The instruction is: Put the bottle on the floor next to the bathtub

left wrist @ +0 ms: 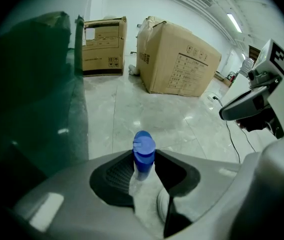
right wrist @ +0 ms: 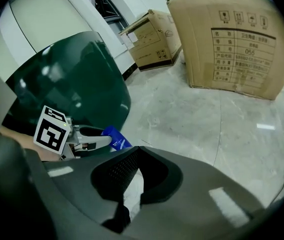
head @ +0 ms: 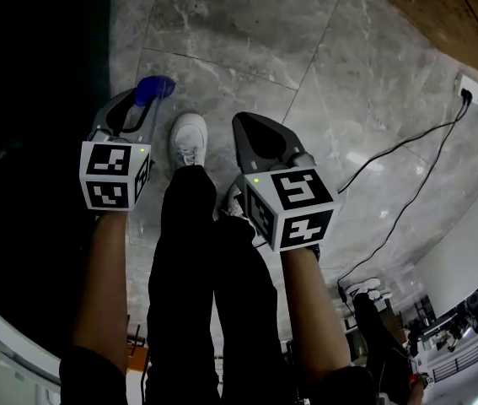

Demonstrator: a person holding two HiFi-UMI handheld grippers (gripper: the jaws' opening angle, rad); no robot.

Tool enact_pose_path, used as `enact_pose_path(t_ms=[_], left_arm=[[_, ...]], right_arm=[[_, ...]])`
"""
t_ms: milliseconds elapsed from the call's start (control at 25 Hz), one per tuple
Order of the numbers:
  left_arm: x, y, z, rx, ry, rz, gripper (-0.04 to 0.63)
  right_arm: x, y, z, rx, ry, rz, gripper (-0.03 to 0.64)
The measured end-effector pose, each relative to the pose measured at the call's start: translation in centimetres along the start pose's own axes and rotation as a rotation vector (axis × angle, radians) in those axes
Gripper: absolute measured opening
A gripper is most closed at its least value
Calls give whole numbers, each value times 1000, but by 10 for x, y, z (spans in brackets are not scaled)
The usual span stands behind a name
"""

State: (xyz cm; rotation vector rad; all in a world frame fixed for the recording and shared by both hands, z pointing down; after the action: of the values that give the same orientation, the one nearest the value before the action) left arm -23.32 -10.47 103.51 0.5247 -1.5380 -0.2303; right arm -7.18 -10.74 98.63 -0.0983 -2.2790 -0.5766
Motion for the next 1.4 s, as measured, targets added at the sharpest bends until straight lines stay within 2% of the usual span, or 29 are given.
enact_pose_path(t_ms=[400,600,800,1160,1400], left_arm=[[18,5,6,-7,-2,-15,140],[20,6,1,15,3,-28,140],[18,10,0,0,1,-12,141],[13,16,-8,46,7,-2,143],[9,18,-6,28,1,-6,141]], right_arm=[[20,14,-6,33,12,27,23],[20,21,-13,49,28,29,23],[18,18,-11,46,26,22,23],[9,13,-10,41,40,3,23],[7,12,-4,29,43,2,23]])
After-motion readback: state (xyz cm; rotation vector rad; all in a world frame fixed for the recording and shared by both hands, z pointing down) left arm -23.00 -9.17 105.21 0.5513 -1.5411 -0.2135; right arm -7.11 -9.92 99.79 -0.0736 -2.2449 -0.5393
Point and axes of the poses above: the fingertips, and each gripper's own axes: x forward along the fingers, z to its left, y out of its underside, the point moved 1 cm from there along -x, backward along the fingers, and after that the axes turned 12 degrees about -y, right-handed, at the moved point
